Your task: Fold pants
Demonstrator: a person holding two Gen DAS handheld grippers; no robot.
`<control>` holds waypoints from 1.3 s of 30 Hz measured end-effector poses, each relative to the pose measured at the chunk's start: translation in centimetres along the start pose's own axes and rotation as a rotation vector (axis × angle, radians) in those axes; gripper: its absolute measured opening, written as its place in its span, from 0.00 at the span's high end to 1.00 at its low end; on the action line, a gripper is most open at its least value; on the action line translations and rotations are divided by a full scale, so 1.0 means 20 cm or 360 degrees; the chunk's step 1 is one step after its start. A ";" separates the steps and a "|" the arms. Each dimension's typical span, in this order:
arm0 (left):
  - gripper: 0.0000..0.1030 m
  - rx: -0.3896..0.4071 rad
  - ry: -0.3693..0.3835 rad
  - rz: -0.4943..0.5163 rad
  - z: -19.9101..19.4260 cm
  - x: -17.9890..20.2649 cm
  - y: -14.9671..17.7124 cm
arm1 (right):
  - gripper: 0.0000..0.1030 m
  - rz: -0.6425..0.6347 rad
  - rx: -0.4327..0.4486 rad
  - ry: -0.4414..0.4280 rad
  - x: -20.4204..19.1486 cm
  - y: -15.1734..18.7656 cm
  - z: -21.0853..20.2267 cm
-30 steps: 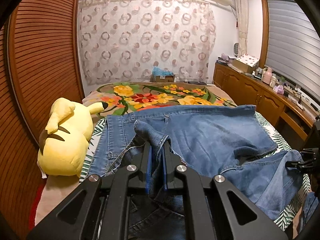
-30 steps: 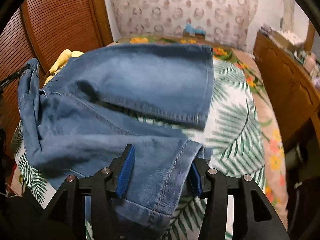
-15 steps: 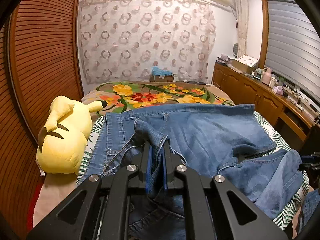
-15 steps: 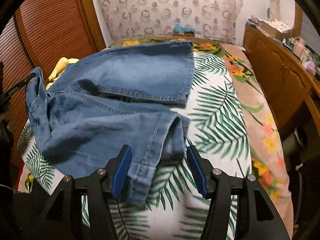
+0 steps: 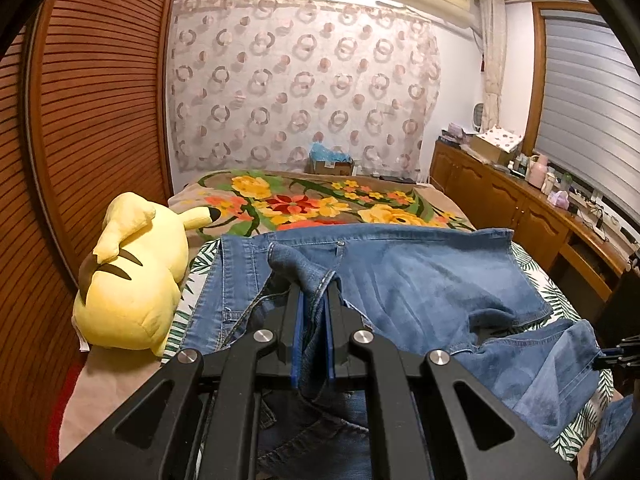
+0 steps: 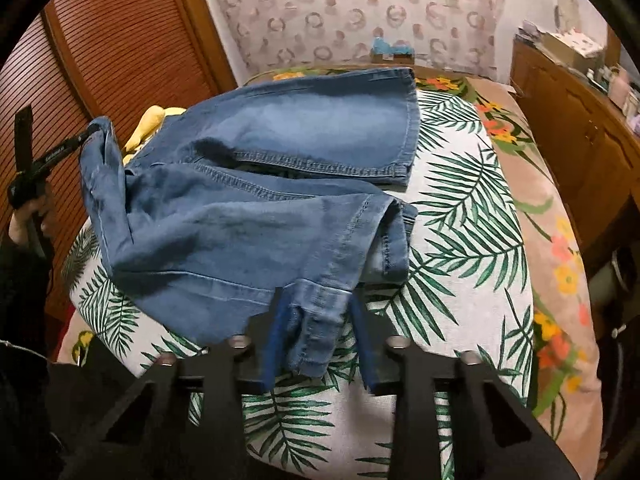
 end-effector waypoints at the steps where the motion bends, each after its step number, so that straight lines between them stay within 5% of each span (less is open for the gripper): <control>1: 0.90 0.0002 -0.0002 -0.0003 0.00 -0.01 0.00 | 0.85 -0.0006 0.0015 0.0004 0.00 -0.01 -0.01; 16: 0.90 0.0163 -0.0109 -0.0030 -0.01 -0.16 -0.23 | 0.89 0.0094 0.0481 0.0218 0.11 -0.41 -0.19; 39: 0.90 0.0101 -0.0155 -0.0046 0.46 -0.38 -0.47 | 0.89 0.0060 0.0597 0.0382 -0.01 -0.81 0.22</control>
Point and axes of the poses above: each gripper's, at about its wrist camera, not at the fingertips, and z roughly the way its jaws point, x to its right, y to its underside, the point moved 1 cm from there along z, roughly the way its jaws point, and after that the axes turned 13 degrees about y, right-handed, at the moved point
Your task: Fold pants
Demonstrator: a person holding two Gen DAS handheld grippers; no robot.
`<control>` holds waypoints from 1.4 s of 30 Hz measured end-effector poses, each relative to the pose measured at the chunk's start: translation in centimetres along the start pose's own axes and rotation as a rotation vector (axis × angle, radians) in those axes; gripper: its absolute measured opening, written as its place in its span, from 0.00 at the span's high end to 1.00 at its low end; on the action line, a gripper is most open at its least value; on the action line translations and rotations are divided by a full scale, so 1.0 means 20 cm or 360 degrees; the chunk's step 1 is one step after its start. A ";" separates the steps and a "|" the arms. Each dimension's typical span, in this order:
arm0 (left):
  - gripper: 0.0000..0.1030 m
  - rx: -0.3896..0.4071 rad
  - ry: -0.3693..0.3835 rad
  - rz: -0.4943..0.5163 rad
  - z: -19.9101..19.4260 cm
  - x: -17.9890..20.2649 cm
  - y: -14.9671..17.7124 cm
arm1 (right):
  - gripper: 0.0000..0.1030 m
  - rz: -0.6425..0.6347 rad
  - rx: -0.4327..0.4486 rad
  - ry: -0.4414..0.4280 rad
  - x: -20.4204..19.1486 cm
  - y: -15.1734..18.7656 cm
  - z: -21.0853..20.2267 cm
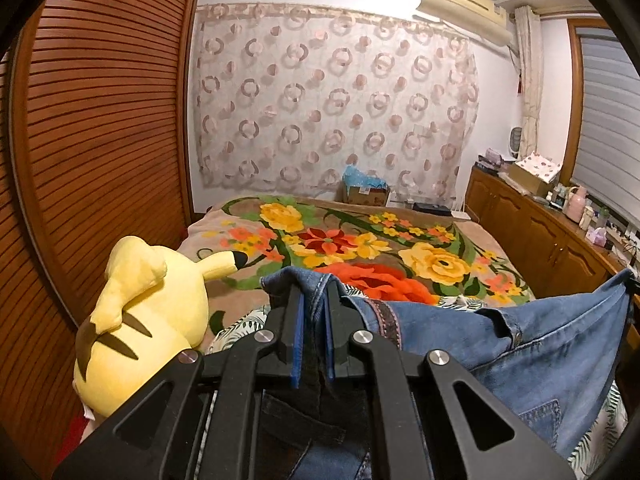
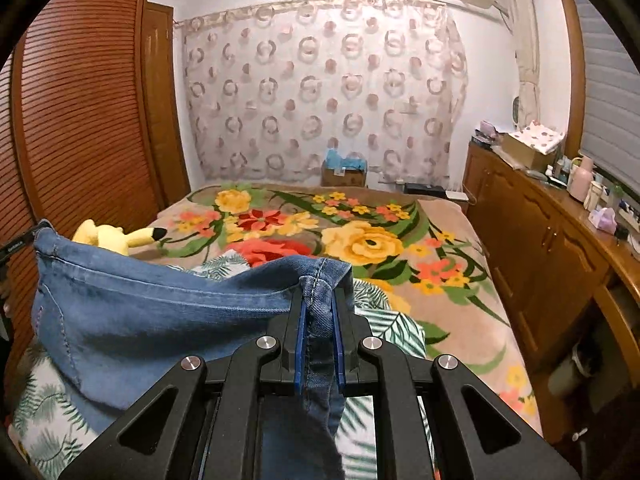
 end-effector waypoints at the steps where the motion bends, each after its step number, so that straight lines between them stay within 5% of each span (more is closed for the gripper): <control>1: 0.90 -0.0009 0.0000 -0.0005 0.03 -0.01 -0.01 | 0.89 -0.0005 -0.0003 0.0008 -0.02 -0.01 0.03; 24: 0.90 -0.0243 -0.0024 -0.0011 0.29 -0.07 0.08 | 0.89 -0.0018 -0.0171 0.0014 -0.09 -0.13 0.32; 31: 0.68 -0.0283 -0.0063 0.0017 0.24 -0.07 0.11 | 0.89 -0.0011 -0.0177 -0.0002 -0.09 -0.15 0.30; 36: 0.30 -0.0280 -0.0073 0.0012 0.16 -0.07 0.13 | 0.83 -0.0022 -0.0174 -0.0008 -0.10 -0.14 0.28; 42: 0.25 -0.0294 -0.0012 0.0028 0.07 -0.02 0.17 | 0.60 -0.0029 -0.0179 0.0008 -0.08 -0.10 0.23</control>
Point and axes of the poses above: each gripper's, at about its wrist camera, not at the fingertips, and z roughly the way its jaws point, x to its right, y to its underside, the point moved 1 cm from there along z, roughly the way its jaws point, and after that the axes turned 13 degrees about y, right-handed, at the moved point
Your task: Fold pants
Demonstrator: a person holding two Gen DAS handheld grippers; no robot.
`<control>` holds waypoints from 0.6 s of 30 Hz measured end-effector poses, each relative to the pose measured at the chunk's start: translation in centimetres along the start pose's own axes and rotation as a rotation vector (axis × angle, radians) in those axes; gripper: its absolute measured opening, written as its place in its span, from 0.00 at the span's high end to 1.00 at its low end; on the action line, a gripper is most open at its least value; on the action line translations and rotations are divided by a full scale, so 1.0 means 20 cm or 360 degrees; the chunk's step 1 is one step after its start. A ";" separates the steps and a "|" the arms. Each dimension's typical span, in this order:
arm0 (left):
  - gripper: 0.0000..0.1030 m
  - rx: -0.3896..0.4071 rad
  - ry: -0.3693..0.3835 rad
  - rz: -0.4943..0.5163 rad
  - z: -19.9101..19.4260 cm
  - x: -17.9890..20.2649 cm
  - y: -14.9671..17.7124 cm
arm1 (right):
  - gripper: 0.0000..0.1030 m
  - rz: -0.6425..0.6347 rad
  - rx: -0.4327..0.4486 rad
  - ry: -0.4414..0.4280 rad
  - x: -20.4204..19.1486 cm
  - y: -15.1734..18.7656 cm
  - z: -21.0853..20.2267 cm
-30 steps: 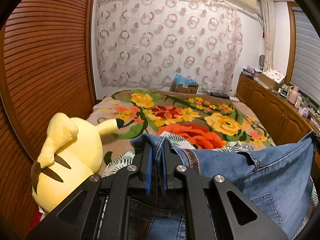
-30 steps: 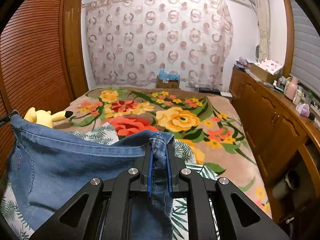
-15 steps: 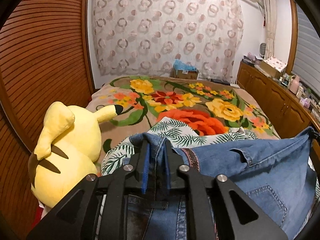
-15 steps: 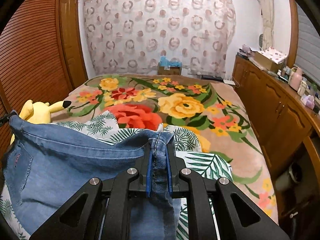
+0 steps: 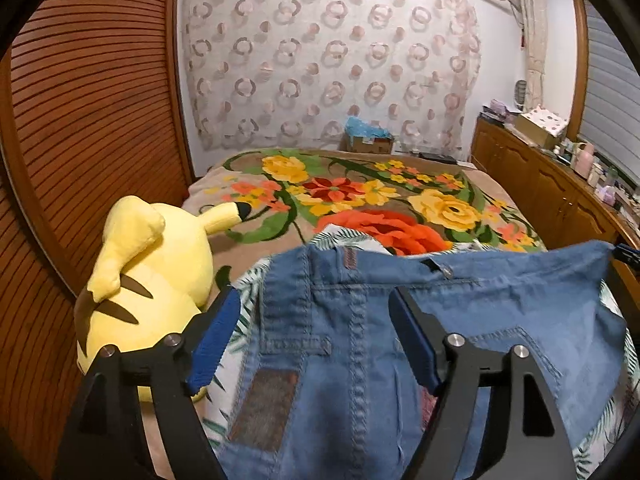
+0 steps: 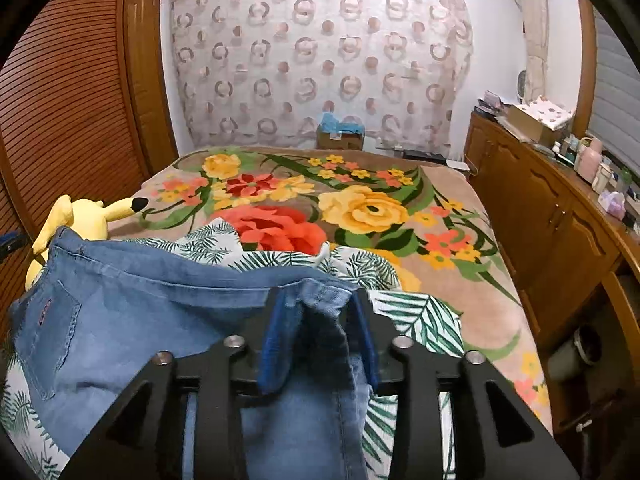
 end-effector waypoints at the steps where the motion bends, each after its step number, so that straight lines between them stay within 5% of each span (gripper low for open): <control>1: 0.25 -0.0011 0.0012 0.0006 0.00 0.01 0.02 | 0.59 -0.0001 -0.0003 -0.0004 0.00 0.01 -0.01; 18: 0.25 -0.0208 0.0231 0.0098 0.03 0.36 0.31 | 0.53 0.0035 -0.0219 -0.0025 0.10 0.27 -0.14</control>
Point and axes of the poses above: each gripper's, at about its wrist camera, not at the fingertips, and z roughly the way its jaws point, x to its right, y to its underside, the point moved 1 cm from there along z, roughly the way its jaws point, and after that the axes turned 13 degrees about y, right-handed, at the moved point
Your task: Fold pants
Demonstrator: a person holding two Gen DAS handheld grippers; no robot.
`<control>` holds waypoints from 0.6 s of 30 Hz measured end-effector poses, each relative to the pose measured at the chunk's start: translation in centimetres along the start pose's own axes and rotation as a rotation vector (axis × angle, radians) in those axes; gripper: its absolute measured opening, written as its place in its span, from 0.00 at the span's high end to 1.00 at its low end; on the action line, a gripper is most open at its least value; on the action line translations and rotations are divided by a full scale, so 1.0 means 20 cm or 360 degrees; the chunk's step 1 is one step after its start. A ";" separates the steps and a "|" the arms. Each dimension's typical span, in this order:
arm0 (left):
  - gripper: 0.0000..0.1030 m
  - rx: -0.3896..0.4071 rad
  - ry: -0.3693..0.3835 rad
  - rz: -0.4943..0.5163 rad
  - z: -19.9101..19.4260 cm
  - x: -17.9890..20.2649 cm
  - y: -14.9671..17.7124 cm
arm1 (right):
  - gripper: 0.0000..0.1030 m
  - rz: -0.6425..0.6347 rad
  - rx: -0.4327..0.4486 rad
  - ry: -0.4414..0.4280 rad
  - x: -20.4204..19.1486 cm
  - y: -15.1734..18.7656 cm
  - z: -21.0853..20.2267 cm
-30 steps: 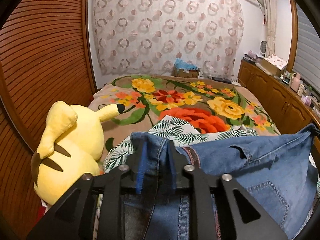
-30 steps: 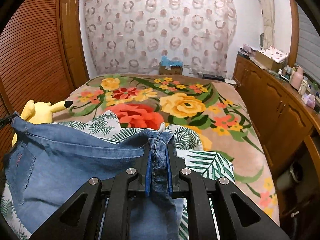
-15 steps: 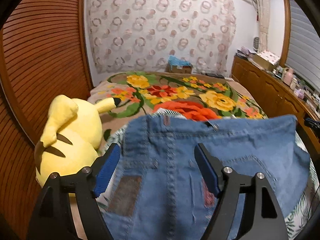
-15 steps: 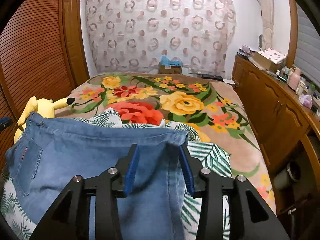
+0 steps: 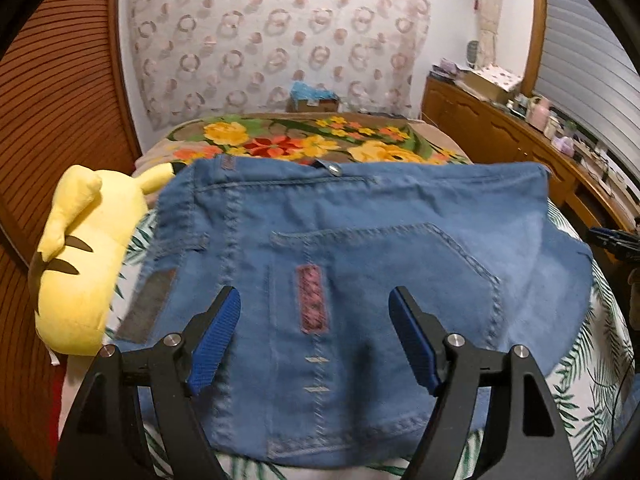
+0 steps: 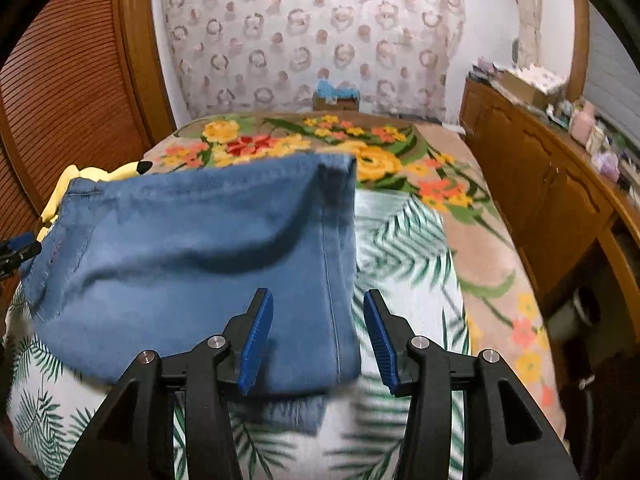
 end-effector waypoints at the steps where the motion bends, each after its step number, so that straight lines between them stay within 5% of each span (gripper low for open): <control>1: 0.25 -0.0004 0.0005 0.0005 0.00 0.01 0.01 | 0.53 0.0010 -0.0014 -0.0004 0.00 0.01 0.00; 18: 0.25 -0.0138 0.0047 0.0024 0.10 0.07 0.14 | 0.53 0.0087 -0.0179 -0.0019 -0.01 0.05 0.08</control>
Point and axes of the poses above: each gripper's, at about its wrist camera, not at the fingertips, and z roughly the way its jaws point, x to its right, y to its underside, the point moved 1 cm from there along z, roughly the way its jaws point, and after that the axes turned 13 degrees about y, right-handed, at the moved point
